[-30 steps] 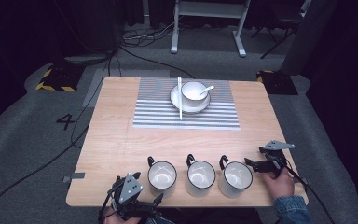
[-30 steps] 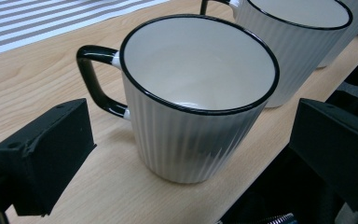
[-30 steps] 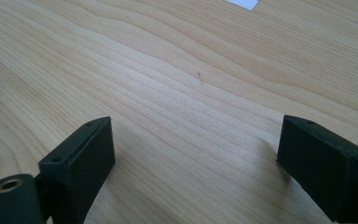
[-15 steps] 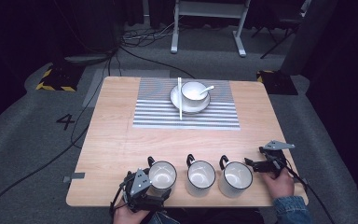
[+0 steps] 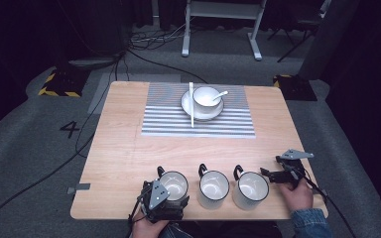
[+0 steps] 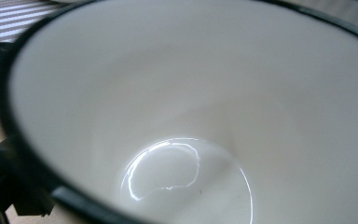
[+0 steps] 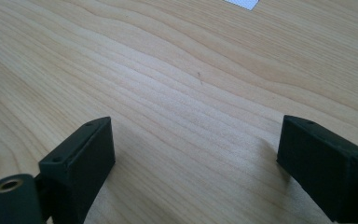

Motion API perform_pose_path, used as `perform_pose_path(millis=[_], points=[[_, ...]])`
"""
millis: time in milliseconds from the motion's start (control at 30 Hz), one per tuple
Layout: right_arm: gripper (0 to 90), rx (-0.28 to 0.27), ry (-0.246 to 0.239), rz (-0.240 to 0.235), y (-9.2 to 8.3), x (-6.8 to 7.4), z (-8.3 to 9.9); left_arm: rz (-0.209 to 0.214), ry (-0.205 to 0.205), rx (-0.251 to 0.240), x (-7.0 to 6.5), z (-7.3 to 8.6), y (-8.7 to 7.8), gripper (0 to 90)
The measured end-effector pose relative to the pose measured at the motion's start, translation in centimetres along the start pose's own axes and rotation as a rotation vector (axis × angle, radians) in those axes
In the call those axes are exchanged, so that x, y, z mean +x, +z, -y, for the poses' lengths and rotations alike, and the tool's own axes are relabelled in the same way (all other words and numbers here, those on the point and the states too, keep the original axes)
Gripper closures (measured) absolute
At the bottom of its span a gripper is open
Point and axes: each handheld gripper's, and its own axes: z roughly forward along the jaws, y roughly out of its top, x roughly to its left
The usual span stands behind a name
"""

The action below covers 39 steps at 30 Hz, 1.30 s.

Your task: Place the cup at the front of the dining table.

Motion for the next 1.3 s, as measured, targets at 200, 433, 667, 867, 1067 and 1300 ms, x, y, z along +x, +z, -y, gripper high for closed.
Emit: perform_pose_path(millis=[200, 433, 667, 867, 1067, 1300], points=[[11.0, 0.0, 0.0, 0.0, 0.0, 0.0, 0.0, -0.012, 0.021, 0.019, 0.1, 0.2, 0.2, 1.6], [11.0, 0.0, -0.001, -0.001, 0.0, 0.0, 0.0, -0.006, 0.02, 0.022, 0.1, 0.3, 0.4, 2.8], [11.0, 0.0, 0.0, 0.0, 0.0, 0.0, 0.0, -0.021, 0.017, 0.036, 0.0, 0.1, 0.3, 3.4], [11.0, -0.001, -0.006, -0.003, 0.0, -0.1, 0.0, -0.026, 0.008, 0.049, 0.0, 0.0, 0.0, 3.5], [11.0, 0.0, -0.007, -0.006, 0.0, -0.1, 0.0, -0.023, 0.005, 0.046, 0.2, -0.7, -0.5, 3.5], [10.9, 0.001, -0.012, -0.012, 0.0, -0.1, 0.0, -0.029, -0.004, 0.046, 0.6, -2.2, -1.1, 3.5]])
